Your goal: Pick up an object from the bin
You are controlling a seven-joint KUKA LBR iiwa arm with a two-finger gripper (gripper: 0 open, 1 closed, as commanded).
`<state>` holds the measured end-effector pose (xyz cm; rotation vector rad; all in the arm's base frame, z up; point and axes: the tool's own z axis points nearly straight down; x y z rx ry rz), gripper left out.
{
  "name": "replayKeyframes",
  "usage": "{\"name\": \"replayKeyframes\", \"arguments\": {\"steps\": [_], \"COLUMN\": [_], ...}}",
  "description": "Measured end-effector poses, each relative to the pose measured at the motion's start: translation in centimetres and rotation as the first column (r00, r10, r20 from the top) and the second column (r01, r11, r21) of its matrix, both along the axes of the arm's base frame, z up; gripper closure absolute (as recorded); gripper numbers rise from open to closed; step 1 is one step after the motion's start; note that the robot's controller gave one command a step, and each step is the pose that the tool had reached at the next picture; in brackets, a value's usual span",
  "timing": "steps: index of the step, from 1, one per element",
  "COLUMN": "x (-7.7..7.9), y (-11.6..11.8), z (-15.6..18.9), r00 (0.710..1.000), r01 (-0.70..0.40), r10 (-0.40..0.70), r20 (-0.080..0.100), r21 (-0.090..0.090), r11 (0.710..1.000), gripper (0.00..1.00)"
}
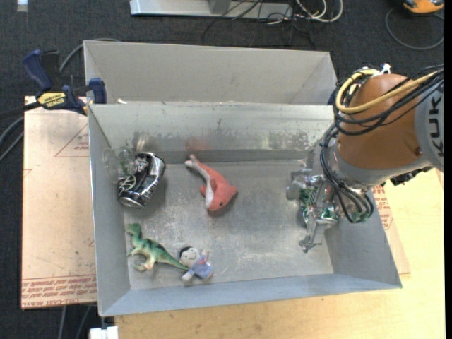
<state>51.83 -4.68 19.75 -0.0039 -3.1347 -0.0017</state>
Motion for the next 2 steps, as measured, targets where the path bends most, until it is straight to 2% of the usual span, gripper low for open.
{"name": "replayKeyframes", "arguments": {"steps": [1,2], "x": [0.2,5.0], "y": [0.0,-7.2], "z": [0.4,3.3], "r00": [1.0,1.0], "r01": [-0.003,0.028], "r10": [0.003,-0.028], "r20": [0.008,0.006], "r21": [-0.001,-0.002], "r11": [1.0,1.0], "gripper": [0.0,0.0]}}
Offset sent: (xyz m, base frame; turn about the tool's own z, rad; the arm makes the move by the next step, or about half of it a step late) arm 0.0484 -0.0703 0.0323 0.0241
